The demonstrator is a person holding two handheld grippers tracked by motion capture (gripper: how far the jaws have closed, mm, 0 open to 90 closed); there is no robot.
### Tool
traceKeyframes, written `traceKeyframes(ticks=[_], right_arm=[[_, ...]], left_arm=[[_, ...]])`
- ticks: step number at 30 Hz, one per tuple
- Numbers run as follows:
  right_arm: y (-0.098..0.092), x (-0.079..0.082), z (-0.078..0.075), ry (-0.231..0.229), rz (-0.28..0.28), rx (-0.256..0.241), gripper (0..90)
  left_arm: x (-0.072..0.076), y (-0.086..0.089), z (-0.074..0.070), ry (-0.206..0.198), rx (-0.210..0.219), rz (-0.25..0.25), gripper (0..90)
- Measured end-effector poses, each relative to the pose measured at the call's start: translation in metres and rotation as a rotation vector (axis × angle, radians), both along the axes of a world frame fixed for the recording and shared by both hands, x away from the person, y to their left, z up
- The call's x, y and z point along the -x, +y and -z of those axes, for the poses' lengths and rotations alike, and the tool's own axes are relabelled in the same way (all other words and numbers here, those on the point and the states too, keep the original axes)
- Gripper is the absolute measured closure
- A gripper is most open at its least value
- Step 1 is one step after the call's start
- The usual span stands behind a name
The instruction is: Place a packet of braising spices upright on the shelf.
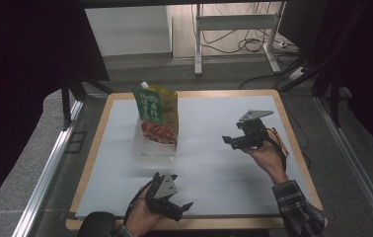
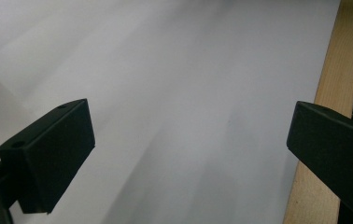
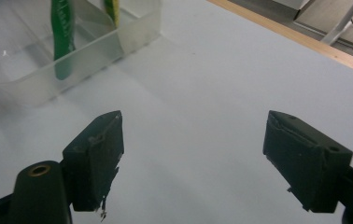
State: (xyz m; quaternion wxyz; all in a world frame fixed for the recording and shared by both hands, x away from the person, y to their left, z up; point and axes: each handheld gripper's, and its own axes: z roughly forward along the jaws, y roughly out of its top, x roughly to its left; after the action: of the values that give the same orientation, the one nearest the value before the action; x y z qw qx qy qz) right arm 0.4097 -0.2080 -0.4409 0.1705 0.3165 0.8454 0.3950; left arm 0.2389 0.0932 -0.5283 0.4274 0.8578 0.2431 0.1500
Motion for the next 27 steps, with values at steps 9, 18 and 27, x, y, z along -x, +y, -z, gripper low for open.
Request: traceKeyframes(ticks=[9,18,27], right_arm=[[-0.019,-0.008,0.004,-0.006,0.06,0.018,20.5],[-0.046,-0.016,0.007,-0.009,0.141,0.048,22.8],[-0.071,-0.025,0.015,0.014,0.235,0.063,23.8]], left_arm=[[0.0,0.001,0.0,-0.002,-0.005,0.0,0.8],[0.0,0.0,0.001,-0.002,-0.005,-0.004,0.8],[0.0,-0.001,0.001,-0.002,-0.008,-0.001,0.9]])
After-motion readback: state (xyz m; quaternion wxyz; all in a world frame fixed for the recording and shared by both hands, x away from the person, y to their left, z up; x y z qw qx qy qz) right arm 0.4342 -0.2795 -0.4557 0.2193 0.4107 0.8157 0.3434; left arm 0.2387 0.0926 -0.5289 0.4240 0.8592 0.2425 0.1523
